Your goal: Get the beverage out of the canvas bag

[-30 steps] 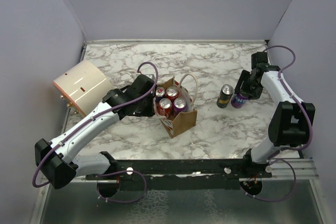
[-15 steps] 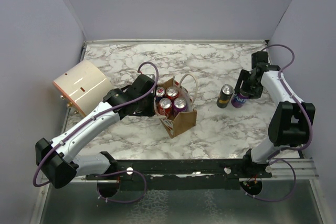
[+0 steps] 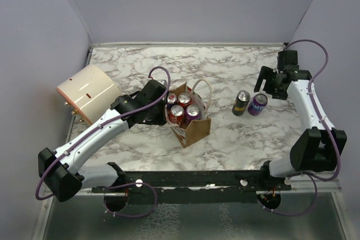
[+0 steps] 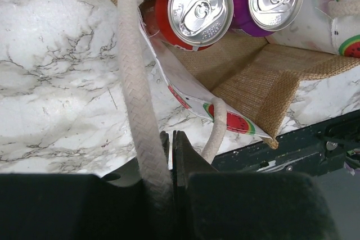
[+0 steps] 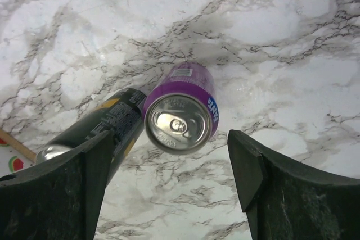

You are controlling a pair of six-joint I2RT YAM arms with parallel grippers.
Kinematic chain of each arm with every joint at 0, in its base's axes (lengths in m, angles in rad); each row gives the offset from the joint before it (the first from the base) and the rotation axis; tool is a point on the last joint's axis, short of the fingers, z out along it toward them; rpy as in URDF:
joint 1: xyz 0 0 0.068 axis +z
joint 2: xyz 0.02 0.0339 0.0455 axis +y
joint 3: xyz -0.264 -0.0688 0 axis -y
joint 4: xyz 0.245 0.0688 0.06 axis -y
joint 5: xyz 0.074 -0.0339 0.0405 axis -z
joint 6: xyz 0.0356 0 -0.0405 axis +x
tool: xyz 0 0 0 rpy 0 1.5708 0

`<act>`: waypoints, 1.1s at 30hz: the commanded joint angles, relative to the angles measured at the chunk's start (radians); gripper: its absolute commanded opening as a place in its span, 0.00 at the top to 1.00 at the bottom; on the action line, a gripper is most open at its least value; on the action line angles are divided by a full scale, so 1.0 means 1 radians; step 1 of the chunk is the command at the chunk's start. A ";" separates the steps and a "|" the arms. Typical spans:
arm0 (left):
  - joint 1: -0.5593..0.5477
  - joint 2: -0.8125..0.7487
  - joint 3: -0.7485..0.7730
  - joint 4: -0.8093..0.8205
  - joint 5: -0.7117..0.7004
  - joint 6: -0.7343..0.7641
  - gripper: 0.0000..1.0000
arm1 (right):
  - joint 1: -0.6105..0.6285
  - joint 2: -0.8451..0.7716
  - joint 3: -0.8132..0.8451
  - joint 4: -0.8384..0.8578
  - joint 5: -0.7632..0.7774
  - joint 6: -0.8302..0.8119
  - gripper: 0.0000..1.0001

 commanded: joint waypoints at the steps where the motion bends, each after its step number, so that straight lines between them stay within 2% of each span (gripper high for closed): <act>1: 0.004 -0.013 0.014 -0.002 0.027 0.018 0.89 | 0.001 -0.132 0.051 -0.027 -0.091 -0.048 0.18; 6: 0.004 -0.019 0.014 -0.007 0.029 0.023 0.89 | 0.008 -0.206 0.069 -0.048 -0.161 -0.068 0.19; 11: 0.003 -0.027 0.007 -0.006 0.028 0.025 0.89 | 0.068 -0.271 0.096 -0.029 -0.307 -0.082 0.19; 17: 0.004 -0.032 -0.012 0.012 0.033 0.020 0.89 | 0.185 -0.325 0.135 0.005 -0.465 -0.142 0.20; 19: 0.003 -0.034 -0.021 0.018 0.035 0.017 0.89 | 0.269 -0.298 0.147 -0.029 -0.496 -0.202 0.20; 23: 0.004 -0.042 -0.034 0.024 0.035 0.011 0.89 | 0.510 -0.265 0.155 -0.054 -0.422 -0.258 0.20; 27: 0.003 -0.050 -0.041 0.028 0.035 0.005 0.89 | 0.742 -0.223 0.172 -0.036 -0.324 -0.222 0.22; 30: 0.004 -0.053 -0.044 0.028 0.033 -0.001 0.89 | 0.872 -0.153 0.202 -0.035 -0.221 -0.194 0.24; 33: 0.004 -0.054 -0.043 0.027 0.031 -0.005 0.89 | 0.935 -0.059 0.242 -0.047 -0.134 -0.169 0.27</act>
